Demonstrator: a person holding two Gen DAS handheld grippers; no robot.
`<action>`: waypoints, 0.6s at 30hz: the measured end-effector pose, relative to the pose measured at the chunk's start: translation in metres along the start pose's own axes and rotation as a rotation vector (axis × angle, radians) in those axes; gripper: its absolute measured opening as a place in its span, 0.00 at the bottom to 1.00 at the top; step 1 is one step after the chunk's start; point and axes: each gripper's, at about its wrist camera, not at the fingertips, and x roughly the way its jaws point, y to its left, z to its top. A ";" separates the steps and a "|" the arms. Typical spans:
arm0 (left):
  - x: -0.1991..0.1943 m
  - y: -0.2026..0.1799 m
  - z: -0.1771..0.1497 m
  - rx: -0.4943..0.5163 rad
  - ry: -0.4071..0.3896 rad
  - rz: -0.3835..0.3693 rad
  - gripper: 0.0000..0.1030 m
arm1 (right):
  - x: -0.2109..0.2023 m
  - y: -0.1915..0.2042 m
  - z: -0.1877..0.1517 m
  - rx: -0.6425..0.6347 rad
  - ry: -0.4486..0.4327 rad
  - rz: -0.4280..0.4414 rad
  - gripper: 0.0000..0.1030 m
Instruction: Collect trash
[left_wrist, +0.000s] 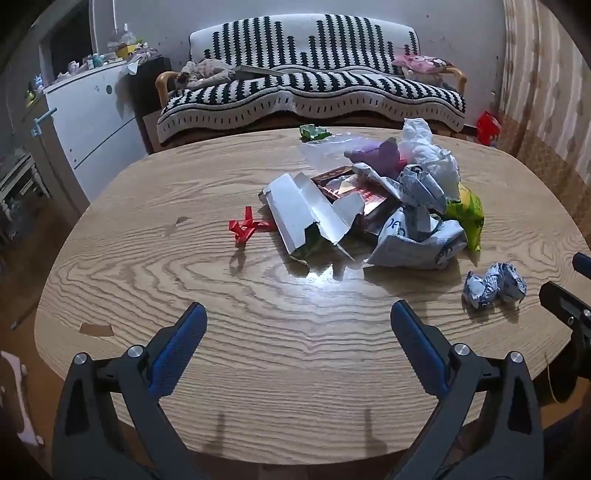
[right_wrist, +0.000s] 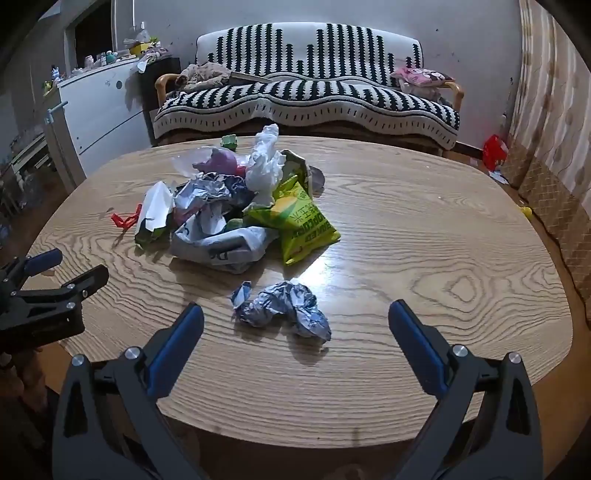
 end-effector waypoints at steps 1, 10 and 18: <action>0.000 0.000 0.000 0.000 0.001 0.000 0.94 | 0.000 -0.001 0.000 0.002 0.000 0.000 0.94; 0.002 -0.001 -0.002 -0.004 0.011 -0.005 0.94 | -0.001 -0.001 0.000 0.001 0.001 0.001 0.94; 0.002 0.000 -0.002 -0.007 0.016 -0.011 0.94 | 0.000 -0.001 -0.001 0.001 0.004 0.002 0.94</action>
